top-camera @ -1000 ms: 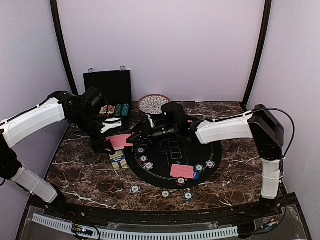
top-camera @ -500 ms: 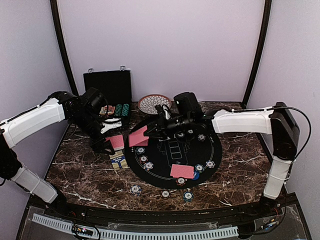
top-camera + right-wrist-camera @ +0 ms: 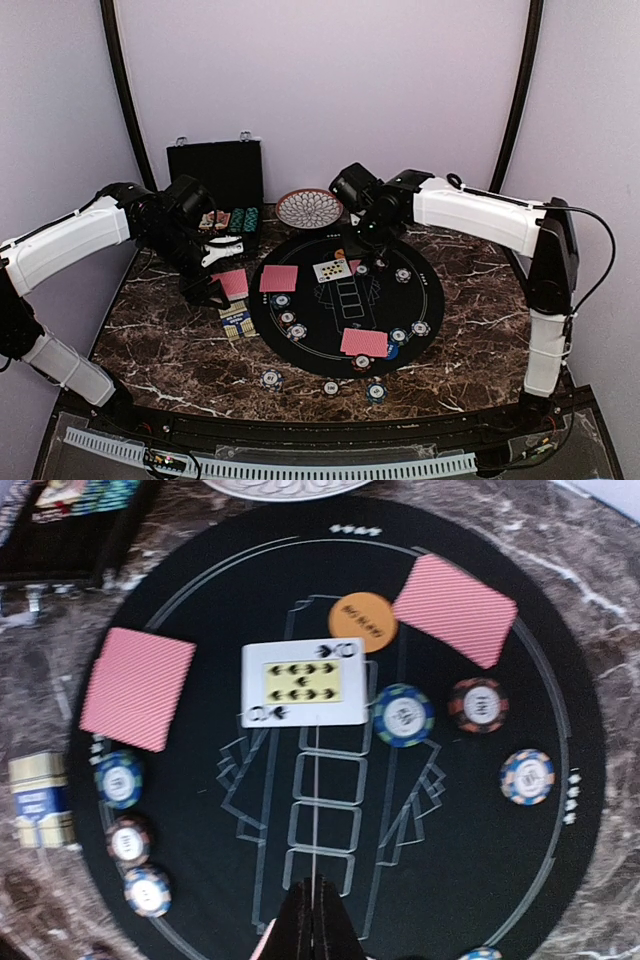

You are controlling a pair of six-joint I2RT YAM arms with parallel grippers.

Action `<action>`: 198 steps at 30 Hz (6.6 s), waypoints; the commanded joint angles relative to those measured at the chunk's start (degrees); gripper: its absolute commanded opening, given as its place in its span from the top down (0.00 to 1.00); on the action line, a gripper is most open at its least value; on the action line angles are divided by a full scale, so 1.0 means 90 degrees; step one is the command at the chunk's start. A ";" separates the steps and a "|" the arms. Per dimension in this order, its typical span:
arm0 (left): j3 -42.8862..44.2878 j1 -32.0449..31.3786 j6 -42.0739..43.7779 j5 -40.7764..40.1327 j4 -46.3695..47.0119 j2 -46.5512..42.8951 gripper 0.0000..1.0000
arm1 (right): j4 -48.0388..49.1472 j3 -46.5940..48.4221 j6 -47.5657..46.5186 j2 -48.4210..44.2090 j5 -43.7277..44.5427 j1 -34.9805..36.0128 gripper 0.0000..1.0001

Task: Distribute texas hold em gaming equipment

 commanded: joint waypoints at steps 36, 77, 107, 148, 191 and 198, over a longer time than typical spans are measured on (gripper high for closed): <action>-0.0073 -0.0017 -0.0010 0.0119 0.0025 -0.0187 1.00 | -0.1252 0.3769 -0.0100 0.4039 0.1667 0.0573 1.00; -0.0131 -0.0018 0.0048 0.0080 0.0034 -0.0152 1.00 | 0.1954 -0.0354 0.0632 0.1472 -0.1201 -0.1025 0.38; -0.0196 -0.0012 0.0048 0.0033 0.0055 -0.0230 1.00 | 0.2408 -0.0958 0.0599 0.1542 -0.2068 -0.0713 0.44; -0.0095 -0.0016 0.0061 0.0060 0.0013 -0.0372 1.00 | 0.5955 -0.4109 0.3840 -0.1530 -0.1310 0.1174 0.02; 0.0036 -0.0018 0.0065 0.0403 -0.0056 -0.0243 1.00 | 0.7172 -0.1110 0.3226 0.1420 -0.5909 0.1045 0.16; 0.0022 -0.0014 0.0085 0.0382 -0.0070 -0.0282 1.00 | 0.6951 -0.0685 0.3306 0.1796 -0.5975 0.1043 0.17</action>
